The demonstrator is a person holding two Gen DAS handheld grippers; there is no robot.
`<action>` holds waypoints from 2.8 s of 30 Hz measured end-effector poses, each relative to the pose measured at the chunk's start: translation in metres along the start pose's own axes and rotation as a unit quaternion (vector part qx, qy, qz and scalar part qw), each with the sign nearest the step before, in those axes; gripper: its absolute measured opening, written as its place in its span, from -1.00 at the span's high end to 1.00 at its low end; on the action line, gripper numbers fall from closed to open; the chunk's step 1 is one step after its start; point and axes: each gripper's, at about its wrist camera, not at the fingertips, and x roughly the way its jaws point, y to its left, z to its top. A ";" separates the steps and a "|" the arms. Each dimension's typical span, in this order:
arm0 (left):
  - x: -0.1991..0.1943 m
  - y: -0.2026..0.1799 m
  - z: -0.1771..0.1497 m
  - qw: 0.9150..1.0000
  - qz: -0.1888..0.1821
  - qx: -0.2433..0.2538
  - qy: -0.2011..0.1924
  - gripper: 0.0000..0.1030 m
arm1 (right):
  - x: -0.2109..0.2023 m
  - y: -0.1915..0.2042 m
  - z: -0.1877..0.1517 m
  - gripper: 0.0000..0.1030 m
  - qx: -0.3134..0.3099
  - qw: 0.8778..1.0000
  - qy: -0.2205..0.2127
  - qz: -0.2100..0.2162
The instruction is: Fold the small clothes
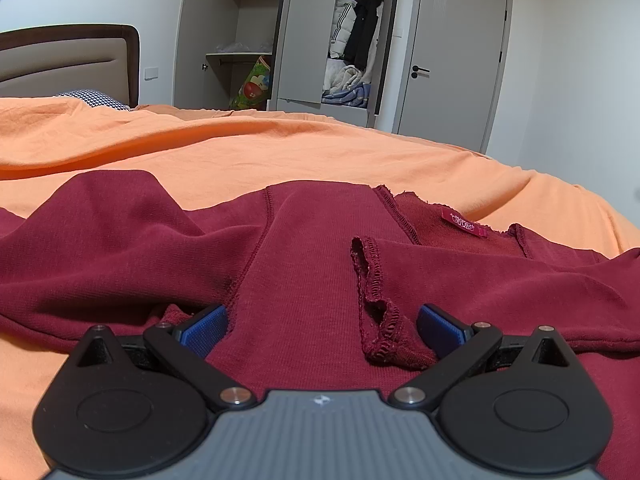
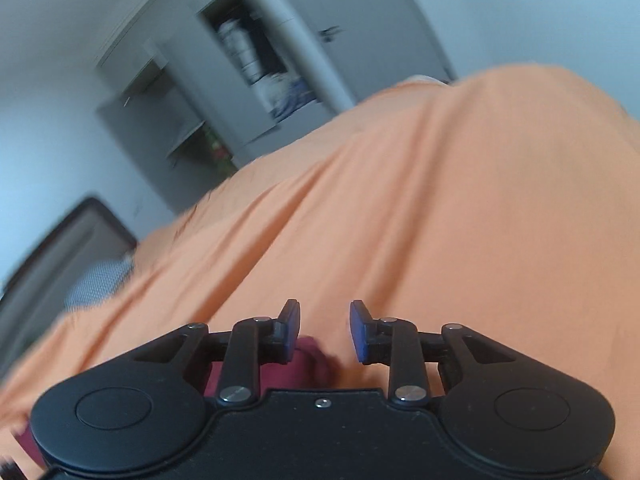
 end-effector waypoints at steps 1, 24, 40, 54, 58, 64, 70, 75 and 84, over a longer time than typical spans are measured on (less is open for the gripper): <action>0.000 0.000 0.000 1.000 0.000 0.000 0.000 -0.99 | -0.002 -0.001 -0.002 0.31 -0.002 1.000 0.005 0.002; 0.001 0.000 -0.001 1.000 0.001 0.001 -0.001 -0.99 | 0.041 0.010 -0.002 0.85 0.139 0.990 0.027 0.021; 0.000 0.000 -0.001 1.000 0.001 0.001 -0.001 -0.99 | 0.006 0.034 0.025 0.41 -0.097 0.995 0.026 0.017; -0.006 0.002 0.013 1.000 -0.010 0.002 0.017 -0.99 | -0.013 0.044 -0.073 0.80 -0.056 0.995 0.088 0.007; -0.004 0.001 0.009 1.000 -0.011 0.006 0.017 -0.99 | -0.050 0.063 -0.063 0.87 -0.057 0.995 0.084 -0.015; -0.003 0.005 0.006 1.000 -0.019 -0.001 0.014 -0.99 | -0.048 0.020 -0.096 0.84 0.024 0.989 0.140 -0.047; -0.002 0.002 0.005 1.000 -0.014 0.004 0.010 -0.99 | -0.058 0.025 -0.086 0.04 -0.015 0.996 0.084 -0.023; -0.003 0.000 0.011 1.000 -0.008 0.001 0.011 -0.99 | -0.030 0.029 -0.055 -0.21 0.014 0.998 0.054 0.004; 0.003 -0.011 0.011 0.999 0.019 0.027 0.012 -1.00 | 0.000 0.081 -0.024 0.83 -0.149 0.988 -0.007 -0.044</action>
